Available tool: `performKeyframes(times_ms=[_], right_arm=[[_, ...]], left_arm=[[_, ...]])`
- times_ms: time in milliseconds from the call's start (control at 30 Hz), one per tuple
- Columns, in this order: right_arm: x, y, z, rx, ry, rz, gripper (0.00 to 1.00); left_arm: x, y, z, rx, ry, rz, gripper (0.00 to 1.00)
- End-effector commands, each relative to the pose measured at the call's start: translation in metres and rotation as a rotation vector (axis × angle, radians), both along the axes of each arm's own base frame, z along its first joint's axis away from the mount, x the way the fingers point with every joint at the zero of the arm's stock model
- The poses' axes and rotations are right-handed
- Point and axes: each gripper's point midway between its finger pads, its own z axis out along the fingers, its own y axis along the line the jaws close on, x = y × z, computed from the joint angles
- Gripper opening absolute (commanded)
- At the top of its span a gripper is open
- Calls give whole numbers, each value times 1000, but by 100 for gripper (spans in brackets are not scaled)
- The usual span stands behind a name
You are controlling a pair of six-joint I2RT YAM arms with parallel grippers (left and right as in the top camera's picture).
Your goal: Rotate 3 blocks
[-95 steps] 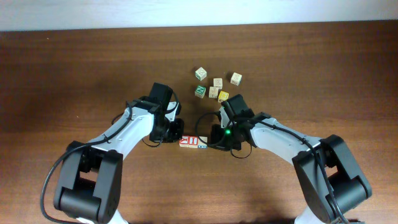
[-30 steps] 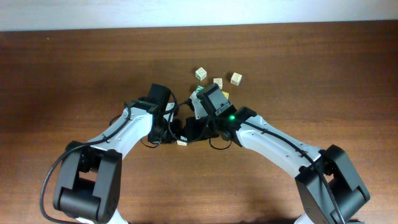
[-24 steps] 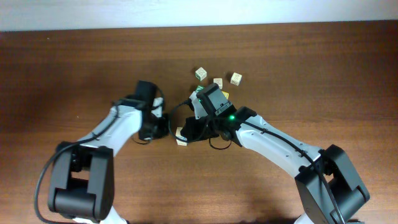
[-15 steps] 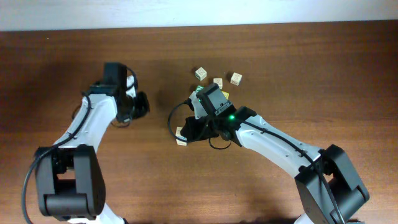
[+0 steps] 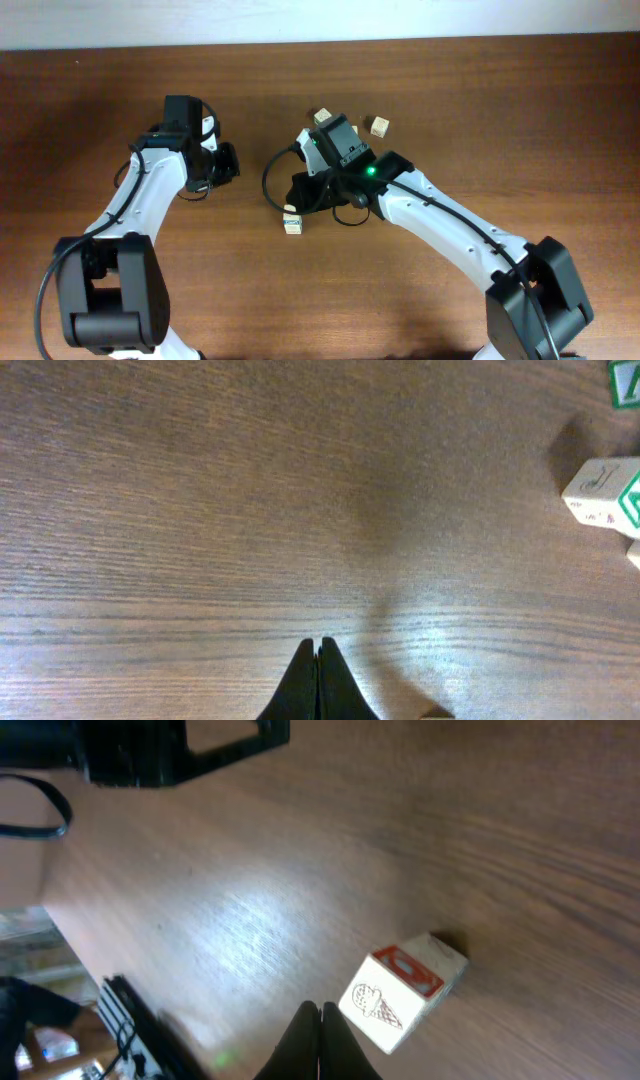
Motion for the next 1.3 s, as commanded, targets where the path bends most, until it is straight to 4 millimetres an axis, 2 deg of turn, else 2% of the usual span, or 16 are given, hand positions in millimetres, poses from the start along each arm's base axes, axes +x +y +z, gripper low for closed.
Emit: performKeyframes(times_ms=[0,133,200,233,267,300,333,400,467,600,733,833,933,1000,1167,1267], right_arm=[[4,2,67,37,-151,68,4],[-3,-27,135,5,-291,14,5],[-15,-57,170,-32,-377,-52,10],[-21,-69,180,-49,-407,-80,12],[-28,-84,189,-75,-433,-112,16],[-35,-99,196,-101,-456,-141,19],[-44,-116,203,-127,-472,-171,25],[-74,-147,216,-154,-493,-199,50],[-95,-163,222,-154,-495,-202,99],[-127,-187,235,-124,-528,-211,99],[-137,-194,244,-94,-560,-220,99],[-134,-200,242,-137,-582,-221,99],[-108,-223,258,-198,-677,-413,99],[-98,-228,263,-232,-740,-428,99],[-64,-242,228,-173,-891,-401,99],[-55,-273,183,-167,-1009,-534,98]], left_arm=[[16,3,52,50,-93,-100,0],[14,11,138,112,-233,-129,0],[5,11,175,127,-322,-141,18],[1,11,181,128,-336,-140,41],[-7,11,185,127,-328,-141,81],[-13,11,185,126,-313,-142,99],[-16,12,184,126,-301,-142,99],[-19,12,182,125,-286,-143,99],[-19,12,182,125,-286,-143,99],[-19,12,182,125,-286,-143,99],[-19,12,182,125,-286,-143,99],[-19,12,182,125,-286,-143,99],[-19,12,182,125,-286,-143,99],[-19,12,182,125,-286,-143,99],[-19,12,182,125,-286,-143,99],[-19,12,182,125,-286,-143,99]])
